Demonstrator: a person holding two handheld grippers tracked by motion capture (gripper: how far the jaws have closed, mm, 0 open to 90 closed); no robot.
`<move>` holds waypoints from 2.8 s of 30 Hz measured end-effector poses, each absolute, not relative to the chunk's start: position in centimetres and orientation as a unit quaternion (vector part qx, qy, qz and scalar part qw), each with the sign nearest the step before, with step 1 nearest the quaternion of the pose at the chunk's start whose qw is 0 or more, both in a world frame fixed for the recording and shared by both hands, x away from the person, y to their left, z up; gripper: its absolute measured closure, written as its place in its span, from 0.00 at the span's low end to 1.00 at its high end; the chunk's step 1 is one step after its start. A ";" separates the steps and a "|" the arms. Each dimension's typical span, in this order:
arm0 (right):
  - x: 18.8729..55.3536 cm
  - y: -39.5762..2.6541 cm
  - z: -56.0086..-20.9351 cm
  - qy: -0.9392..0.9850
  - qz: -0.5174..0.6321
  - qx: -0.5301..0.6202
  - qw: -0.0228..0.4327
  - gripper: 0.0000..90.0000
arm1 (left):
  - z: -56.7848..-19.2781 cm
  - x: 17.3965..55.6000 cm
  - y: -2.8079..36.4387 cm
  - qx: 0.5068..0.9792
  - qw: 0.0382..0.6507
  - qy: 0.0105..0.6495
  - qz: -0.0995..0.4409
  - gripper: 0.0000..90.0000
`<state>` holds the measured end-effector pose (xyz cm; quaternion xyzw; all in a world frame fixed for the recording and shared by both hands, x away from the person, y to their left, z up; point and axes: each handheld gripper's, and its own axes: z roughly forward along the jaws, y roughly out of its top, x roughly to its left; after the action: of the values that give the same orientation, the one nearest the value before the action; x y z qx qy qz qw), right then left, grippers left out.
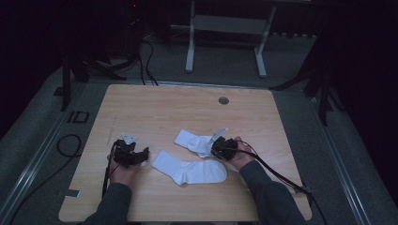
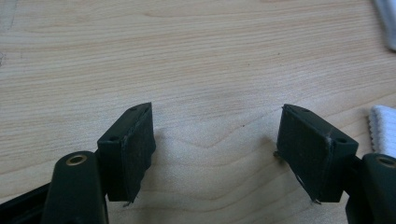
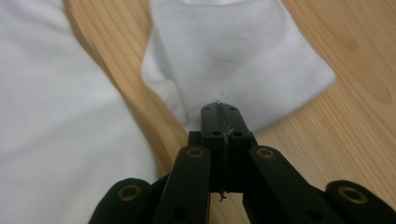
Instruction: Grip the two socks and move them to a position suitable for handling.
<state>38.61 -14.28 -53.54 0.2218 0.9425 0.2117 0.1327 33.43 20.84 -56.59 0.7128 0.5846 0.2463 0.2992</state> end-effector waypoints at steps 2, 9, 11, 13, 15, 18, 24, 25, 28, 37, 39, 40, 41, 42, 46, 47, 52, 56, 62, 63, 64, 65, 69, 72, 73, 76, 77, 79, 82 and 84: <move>38.7 -15.0 -53.5 0.942 0.210 0.225 0.134 1.00 | -56.6 33.4 20.8 0.713 0.299 0.585 0.246 0.31; 38.8 -17.7 -53.1 0.937 0.195 0.249 0.151 0.99 | -56.6 33.4 20.8 0.713 0.300 0.584 0.247 0.31; 38.5 -17.2 -52.5 0.935 0.202 0.245 0.157 0.96 | -56.6 33.4 20.8 0.713 0.300 0.584 0.247 0.31; 38.4 -16.3 -51.8 0.935 0.211 0.235 0.161 0.93 | -56.6 33.4 20.8 0.713 0.300 0.584 0.247 0.31; 38.3 -15.1 -51.3 0.936 0.217 0.224 0.163 0.92 | -56.6 33.4 20.8 0.712 0.301 0.585 0.247 0.31; 38.5 -13.2 -51.0 0.938 0.221 0.210 0.164 0.89 | -56.6 33.5 20.8 0.712 0.301 0.584 0.247 0.30; 39.4 -10.4 -51.6 0.942 0.213 0.201 0.162 0.81 | -56.6 33.5 20.8 0.713 0.300 0.583 0.247 0.30; 39.5 -10.1 -51.9 0.943 0.209 0.202 0.163 0.79 | -56.6 33.4 20.8 0.714 0.300 0.583 0.247 0.30; 40.1 -9.5 -52.7 0.945 0.201 0.205 0.160 0.78 | -56.6 33.4 20.8 0.714 0.300 0.583 0.247 0.30; 40.4 -9.5 -52.8 0.945 0.205 0.206 0.151 0.97 | -56.6 33.4 20.8 0.713 0.300 0.583 0.247 0.30; 40.4 -9.7 -52.4 0.944 0.210 0.206 0.150 0.97 | -56.6 33.4 20.8 0.713 0.300 0.583 0.247 0.30; 40.3 -9.8 -52.1 0.942 0.214 0.209 0.150 0.97 | -56.6 33.5 20.8 0.714 0.300 0.583 0.248 0.30; 40.3 -9.9 -51.8 0.942 0.219 0.207 0.151 0.97 | -56.6 33.4 20.8 0.713 0.300 0.583 0.247 0.30; 40.2 -10.1 -51.4 0.940 0.223 0.208 0.152 0.97 | -56.6 33.5 20.8 0.714 0.300 0.583 0.248 0.30; 40.1 -10.8 -50.2 0.938 0.230 0.208 0.155 0.97 | -56.6 33.5 20.8 0.713 0.300 0.583 0.248 0.30; 40.1 -11.0 -49.9 0.937 0.231 0.209 0.157 0.97 | -56.6 33.5 20.8 0.713 0.301 0.583 0.248 0.30; 40.1 -12.3 -48.2 0.933 0.237 0.212 0.169 0.97 | -56.6 33.5 20.8 0.713 0.301 0.583 0.248 0.30; 40.1 -13.8 -47.5 0.929 0.245 0.221 0.168 0.97 | -56.6 33.5 20.8 0.713 0.300 0.583 0.248 0.30; 40.2 -16.0 -47.7 0.926 0.238 0.238 0.168 0.97 | -56.6 33.4 20.8 0.713 0.300 0.583 0.248 0.30; 40.2 -16.5 -47.8 0.926 0.238 0.243 0.166 0.96 | -56.6 33.4 20.8 0.713 0.300 0.583 0.248 0.30; 40.3 -17.5 -48.1 0.924 0.238 0.251 0.161 0.96 | -56.6 33.4 20.8 0.713 0.300 0.583 0.248 0.30; 40.3 -18.0 -48.2 0.924 0.238 0.255 0.160 0.96 | -56.6 33.4 20.8 0.713 0.300 0.583 0.248 0.30; 40.3 -19.5 -48.6 0.920 0.234 0.271 0.160 0.96 | -56.6 33.4 20.8 0.713 0.300 0.583 0.247 0.30; 40.4 -20.6 -48.8 0.917 0.234 0.281 0.158 0.96 | -56.6 33.4 20.8 0.713 0.300 0.583 0.248 0.30; 40.3 -20.9 -48.8 0.917 0.233 0.283 0.158 0.96 | -56.6 33.4 20.8 0.713 0.300 0.583 0.248 0.30; 40.3 -21.8 -49.0 0.915 0.229 0.292 0.160 0.96 | -56.6 33.4 20.8 0.713 0.300 0.583 0.248 0.30; 40.4 -22.2 -49.1 0.914 0.229 0.295 0.159 0.96 | -56.6 33.4 20.8 0.713 0.300 0.583 0.248 0.30; 40.4 -22.8 -49.2 0.913 0.226 0.299 0.161 0.96 | -56.6 33.4 20.8 0.713 0.300 0.583 0.247 0.30; 40.4 -23.5 -49.3 0.913 0.219 0.303 0.162 0.96 | -56.6 33.4 20.8 0.714 0.300 0.583 0.247 0.30; 40.4 -24.6 -49.4 0.912 0.209 0.312 0.167 0.94 | -56.6 33.4 20.8 0.714 0.300 0.583 0.247 0.30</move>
<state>40.36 -24.63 -49.39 0.3121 0.9116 0.2093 0.1667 33.39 20.77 -56.65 0.7135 0.5826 0.2473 0.3005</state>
